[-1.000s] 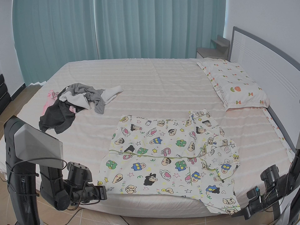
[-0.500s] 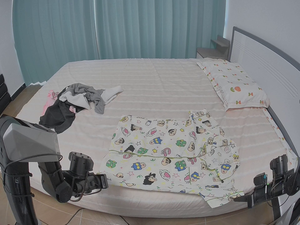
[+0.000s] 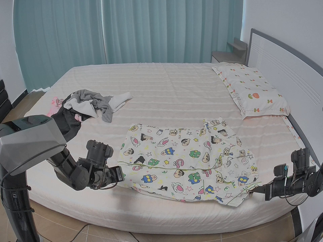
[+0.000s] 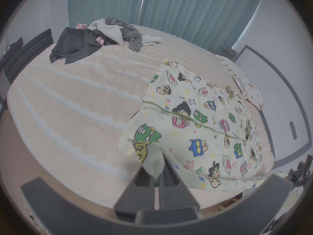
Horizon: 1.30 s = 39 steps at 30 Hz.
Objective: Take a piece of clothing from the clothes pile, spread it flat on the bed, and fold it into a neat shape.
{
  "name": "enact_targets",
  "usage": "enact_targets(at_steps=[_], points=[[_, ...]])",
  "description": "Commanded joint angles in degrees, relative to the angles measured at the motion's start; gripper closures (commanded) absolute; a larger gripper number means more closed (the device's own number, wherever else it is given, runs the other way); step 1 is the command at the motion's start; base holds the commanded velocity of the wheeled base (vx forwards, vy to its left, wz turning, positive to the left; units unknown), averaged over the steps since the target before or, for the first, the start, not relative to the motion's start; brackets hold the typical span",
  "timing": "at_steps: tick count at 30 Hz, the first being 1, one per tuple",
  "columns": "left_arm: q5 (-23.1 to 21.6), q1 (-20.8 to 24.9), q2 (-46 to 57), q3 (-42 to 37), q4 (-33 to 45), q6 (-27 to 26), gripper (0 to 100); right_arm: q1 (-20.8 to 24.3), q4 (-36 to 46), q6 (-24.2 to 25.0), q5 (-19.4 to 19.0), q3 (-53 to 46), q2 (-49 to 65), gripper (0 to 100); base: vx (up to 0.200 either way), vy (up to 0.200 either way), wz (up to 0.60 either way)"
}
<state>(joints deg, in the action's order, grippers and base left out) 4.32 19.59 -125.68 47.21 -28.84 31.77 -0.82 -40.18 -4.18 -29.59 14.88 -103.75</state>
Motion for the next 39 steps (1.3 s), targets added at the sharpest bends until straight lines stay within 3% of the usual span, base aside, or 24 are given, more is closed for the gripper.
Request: enact_targets(at_steps=[1,12,17,21,26,30,39], points=[[-0.01,-0.17,-1.23,6.4,3.88,1.89,100,-0.15,-0.25,1.19,0.14,5.24,-5.05,100,0.0,0.0,0.0],[0.08,-1.13,-4.66,12.11,6.78,2.07,100,-1.64,-2.62,3.74,0.06,12.8,-10.68,100,0.0,0.0,0.0],[0.17,-1.31,-5.18,14.31,6.78,4.97,100,-1.64,-2.71,4.18,0.06,15.26,-11.91,100,0.0,0.0,0.0],[0.17,-1.57,-6.15,15.54,7.13,5.41,100,-1.29,-2.89,8.4,0.14,17.63,-12.09,100,0.0,0.0,0.0],[0.17,-1.66,-7.12,16.42,7.13,5.67,100,-1.47,-5.26,9.02,0.41,19.22,-13.58,100,0.0,0.0,0.0],[0.25,-2.19,-8.44,17.56,7.22,5.67,100,-1.47,-7.54,9.28,4.01,21.94,-17.01,100,0.0,0.0,0.0],[0.34,-2.45,-10.72,19.93,6.96,8.22,100,-0.77,-7.81,14.46,4.27,25.63,-18.15,100,0.0,0.0,0.0]])
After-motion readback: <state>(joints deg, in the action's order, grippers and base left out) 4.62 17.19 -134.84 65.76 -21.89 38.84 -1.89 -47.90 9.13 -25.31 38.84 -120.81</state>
